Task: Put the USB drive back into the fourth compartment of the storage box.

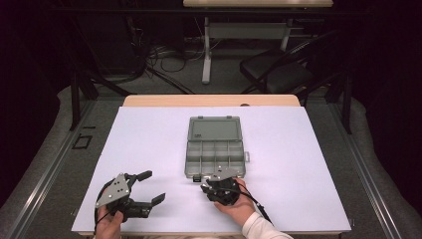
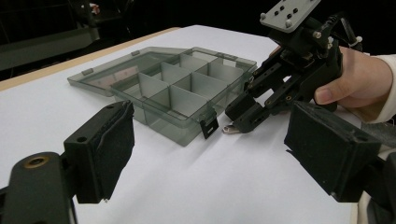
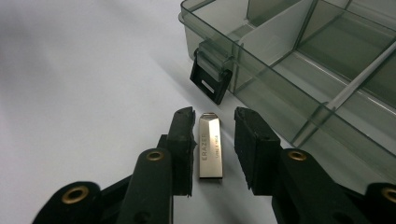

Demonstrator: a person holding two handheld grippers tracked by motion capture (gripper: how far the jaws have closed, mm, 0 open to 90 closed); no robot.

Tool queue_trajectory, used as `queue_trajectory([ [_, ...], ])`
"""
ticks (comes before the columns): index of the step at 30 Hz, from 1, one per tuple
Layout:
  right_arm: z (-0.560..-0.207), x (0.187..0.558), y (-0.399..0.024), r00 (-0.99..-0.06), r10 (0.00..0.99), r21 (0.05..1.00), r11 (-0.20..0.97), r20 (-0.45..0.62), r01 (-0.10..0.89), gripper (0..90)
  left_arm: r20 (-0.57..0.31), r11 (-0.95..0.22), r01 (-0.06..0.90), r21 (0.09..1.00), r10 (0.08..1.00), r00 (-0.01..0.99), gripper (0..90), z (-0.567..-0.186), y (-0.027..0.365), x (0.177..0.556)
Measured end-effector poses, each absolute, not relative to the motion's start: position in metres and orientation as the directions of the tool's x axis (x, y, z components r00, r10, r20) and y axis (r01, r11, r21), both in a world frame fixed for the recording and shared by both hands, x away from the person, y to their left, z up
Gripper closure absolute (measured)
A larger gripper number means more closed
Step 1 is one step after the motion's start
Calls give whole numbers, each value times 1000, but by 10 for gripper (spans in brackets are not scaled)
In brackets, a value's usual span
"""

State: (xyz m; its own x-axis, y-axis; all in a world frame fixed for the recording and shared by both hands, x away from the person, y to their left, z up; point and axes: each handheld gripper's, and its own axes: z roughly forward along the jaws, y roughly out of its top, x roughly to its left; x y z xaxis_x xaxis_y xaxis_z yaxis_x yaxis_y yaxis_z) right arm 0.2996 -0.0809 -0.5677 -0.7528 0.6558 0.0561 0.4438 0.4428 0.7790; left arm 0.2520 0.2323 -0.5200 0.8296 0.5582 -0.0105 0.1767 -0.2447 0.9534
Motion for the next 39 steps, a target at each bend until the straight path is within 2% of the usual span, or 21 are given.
queue_trajectory([
  [39, -570, 299, -79, -763, 646, 776, 464, 34, 427, 792, -8, -249, 176, 952, 558, 830, 158, -520, 233, 252],
])
